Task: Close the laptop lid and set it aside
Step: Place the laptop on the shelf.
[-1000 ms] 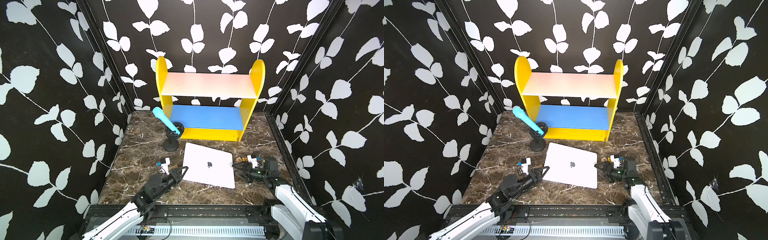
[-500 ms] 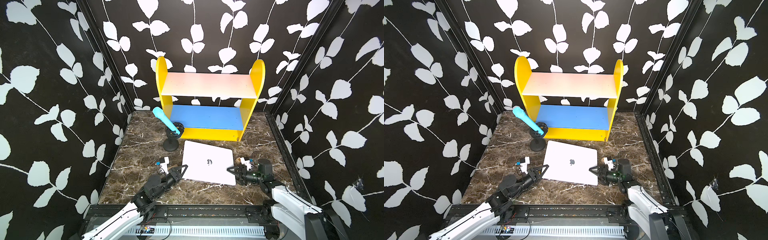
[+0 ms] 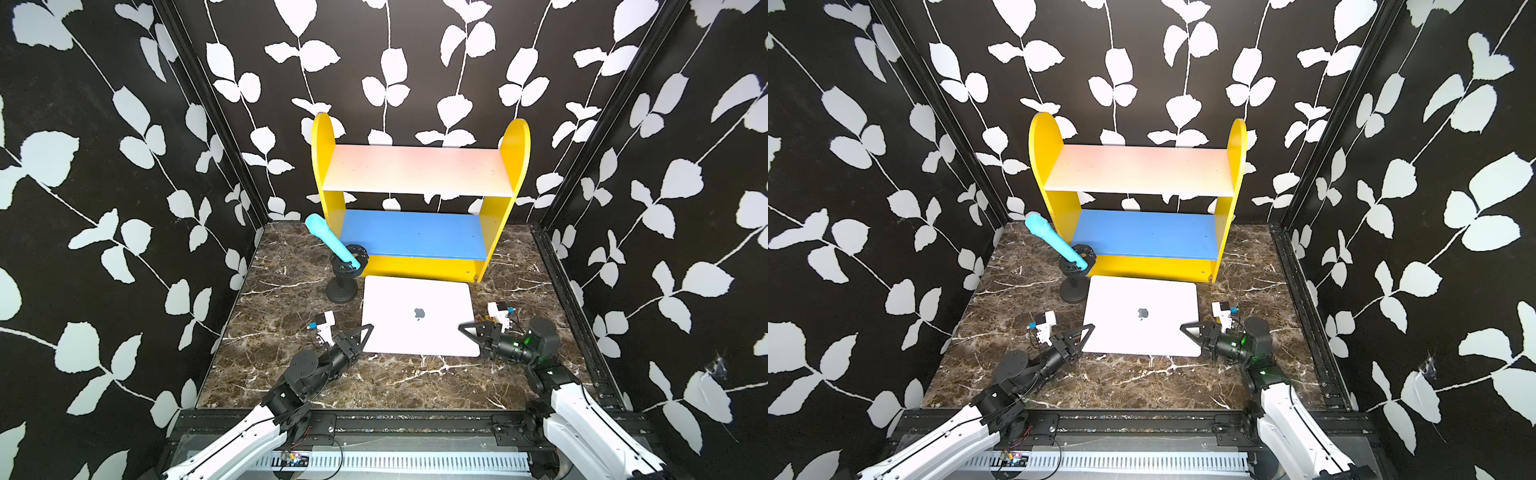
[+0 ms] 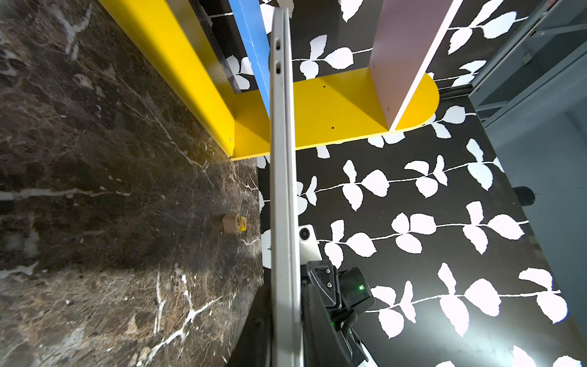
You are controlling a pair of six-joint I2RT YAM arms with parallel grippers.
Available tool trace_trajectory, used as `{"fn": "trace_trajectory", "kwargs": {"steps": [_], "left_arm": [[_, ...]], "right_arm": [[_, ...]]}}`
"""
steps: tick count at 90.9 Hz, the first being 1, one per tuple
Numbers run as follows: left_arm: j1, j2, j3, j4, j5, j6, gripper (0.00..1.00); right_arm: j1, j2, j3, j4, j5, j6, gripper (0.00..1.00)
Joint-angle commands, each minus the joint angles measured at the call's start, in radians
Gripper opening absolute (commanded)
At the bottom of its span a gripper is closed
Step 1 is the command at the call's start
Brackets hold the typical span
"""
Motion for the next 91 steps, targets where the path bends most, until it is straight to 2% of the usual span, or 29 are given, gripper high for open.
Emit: {"fn": "trace_trajectory", "kwargs": {"steps": [1,32,58,70,91], "left_arm": [[-0.001,-0.013,0.031,0.119,0.016,0.038,0.00],[-0.001,0.008,0.113,0.001,0.026,0.098,0.00],[-0.001,0.042,0.177,-0.064,0.016,0.131,0.00],[0.000,0.064,0.218,-0.092,0.010,0.153,0.00],[0.007,0.130,0.330,-0.203,0.020,0.197,0.00]], "right_arm": [[0.014,-0.030,0.061,0.072,-0.013,0.042,0.47],[0.016,-0.054,0.143,0.013,0.003,0.043,0.29],[0.016,-0.064,0.219,-0.075,0.002,0.023,0.20],[0.016,-0.066,0.260,-0.109,0.008,0.017,0.11],[0.017,-0.052,0.337,-0.183,0.008,-0.016,0.06]]}}
